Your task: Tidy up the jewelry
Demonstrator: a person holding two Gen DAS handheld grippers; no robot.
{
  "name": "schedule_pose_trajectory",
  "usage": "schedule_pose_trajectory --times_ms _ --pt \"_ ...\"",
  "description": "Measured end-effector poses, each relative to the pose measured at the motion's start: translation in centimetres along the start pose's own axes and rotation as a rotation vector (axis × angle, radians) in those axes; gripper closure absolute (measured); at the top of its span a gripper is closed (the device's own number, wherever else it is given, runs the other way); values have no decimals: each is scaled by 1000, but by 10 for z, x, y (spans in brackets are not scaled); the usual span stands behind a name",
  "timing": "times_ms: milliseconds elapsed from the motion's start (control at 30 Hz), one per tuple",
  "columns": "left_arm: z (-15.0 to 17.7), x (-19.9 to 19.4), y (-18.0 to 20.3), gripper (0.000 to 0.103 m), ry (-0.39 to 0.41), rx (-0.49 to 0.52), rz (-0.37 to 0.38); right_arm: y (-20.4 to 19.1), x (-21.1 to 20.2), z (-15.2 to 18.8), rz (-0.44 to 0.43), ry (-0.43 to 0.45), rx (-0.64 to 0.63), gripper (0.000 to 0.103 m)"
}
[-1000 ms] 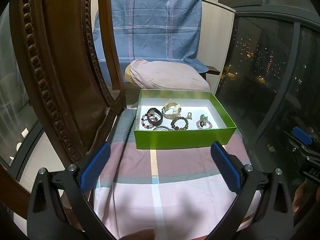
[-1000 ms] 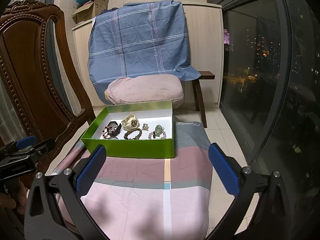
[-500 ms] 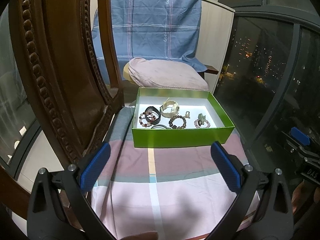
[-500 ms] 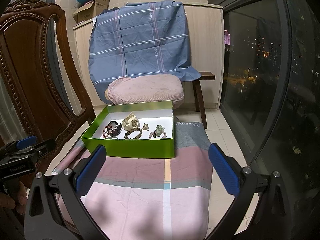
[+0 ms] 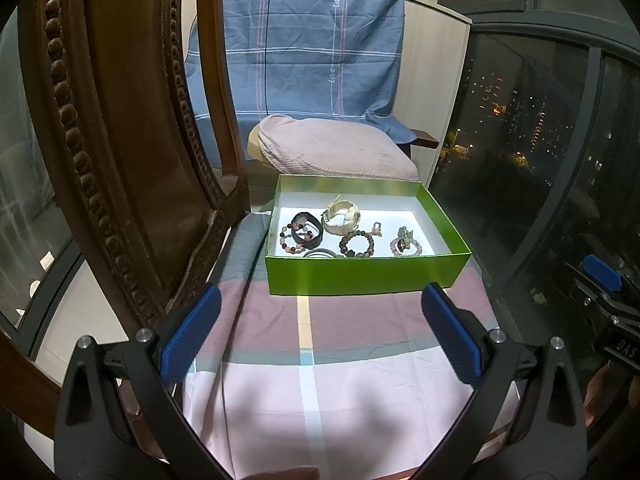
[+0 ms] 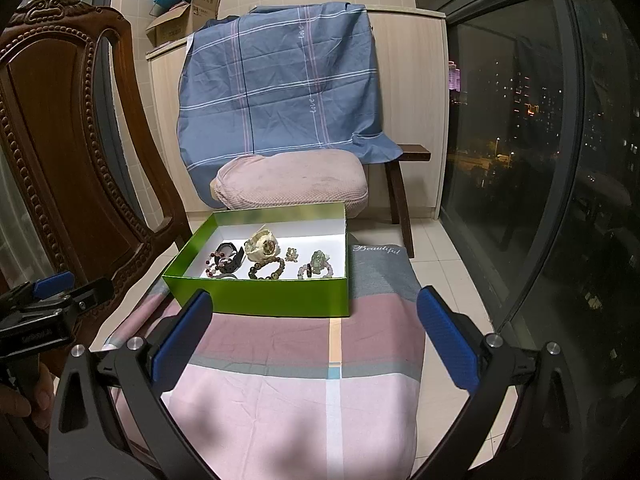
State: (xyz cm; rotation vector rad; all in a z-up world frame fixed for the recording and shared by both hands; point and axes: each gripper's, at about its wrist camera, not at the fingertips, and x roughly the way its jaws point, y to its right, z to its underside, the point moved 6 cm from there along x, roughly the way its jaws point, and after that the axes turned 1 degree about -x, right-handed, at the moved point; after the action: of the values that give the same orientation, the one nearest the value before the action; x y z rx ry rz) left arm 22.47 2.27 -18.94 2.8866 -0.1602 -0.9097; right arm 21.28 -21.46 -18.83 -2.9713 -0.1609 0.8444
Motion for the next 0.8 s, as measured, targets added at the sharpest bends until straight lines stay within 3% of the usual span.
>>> schedule_pose_trajectory --times_ms 800 --pt "1 2 1 4 1 11 -9 0 -1 1 -2 -2 -1 3"
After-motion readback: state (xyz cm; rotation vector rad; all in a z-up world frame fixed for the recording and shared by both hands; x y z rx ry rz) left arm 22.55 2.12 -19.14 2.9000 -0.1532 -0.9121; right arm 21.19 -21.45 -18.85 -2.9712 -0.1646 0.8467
